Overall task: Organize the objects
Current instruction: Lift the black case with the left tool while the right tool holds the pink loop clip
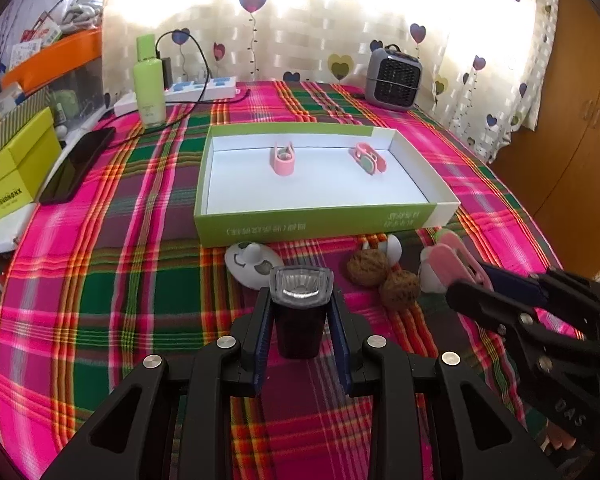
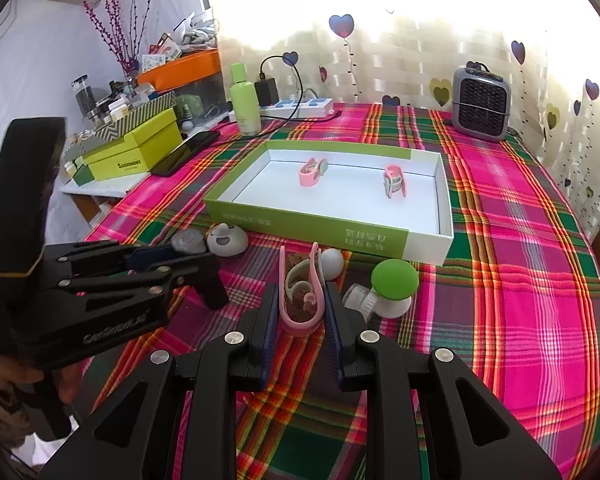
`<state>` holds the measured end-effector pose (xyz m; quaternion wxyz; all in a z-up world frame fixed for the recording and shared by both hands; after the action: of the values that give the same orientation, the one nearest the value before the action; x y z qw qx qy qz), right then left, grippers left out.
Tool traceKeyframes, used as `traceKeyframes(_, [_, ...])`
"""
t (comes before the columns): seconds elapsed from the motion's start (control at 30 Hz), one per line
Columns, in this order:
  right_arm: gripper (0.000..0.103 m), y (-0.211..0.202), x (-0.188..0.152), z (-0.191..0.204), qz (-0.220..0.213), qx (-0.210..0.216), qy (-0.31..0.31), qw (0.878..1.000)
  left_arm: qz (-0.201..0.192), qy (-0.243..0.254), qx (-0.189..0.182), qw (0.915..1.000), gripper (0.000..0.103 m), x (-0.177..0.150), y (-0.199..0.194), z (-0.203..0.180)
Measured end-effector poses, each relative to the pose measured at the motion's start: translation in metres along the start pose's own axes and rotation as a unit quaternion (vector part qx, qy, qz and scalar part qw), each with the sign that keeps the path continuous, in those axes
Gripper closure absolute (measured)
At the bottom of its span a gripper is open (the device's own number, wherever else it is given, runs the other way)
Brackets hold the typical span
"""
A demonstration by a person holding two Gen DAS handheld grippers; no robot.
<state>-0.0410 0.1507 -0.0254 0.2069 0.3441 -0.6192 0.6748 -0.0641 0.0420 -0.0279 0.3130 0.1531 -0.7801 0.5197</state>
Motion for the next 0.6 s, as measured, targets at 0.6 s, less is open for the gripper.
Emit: traceKeyframes(0.6, [0.080,0.000,0.000,-0.009,-0.002,-0.010,0.012,1.000,0.018,-0.001,0.003,0.9998,0.080,-0.003,0.025,0.000])
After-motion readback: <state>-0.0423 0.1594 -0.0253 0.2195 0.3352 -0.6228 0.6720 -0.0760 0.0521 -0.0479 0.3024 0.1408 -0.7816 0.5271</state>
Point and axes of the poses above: each gripper's, at about its wrist camera, not at the fingertips, and y roughly the way its jaws point, z to its left, x to its top, the point moved 9 cm from there along y, roughly the way its jaws point, and after that the axes turned 12 degrees about -x, right-handed, at the moved point
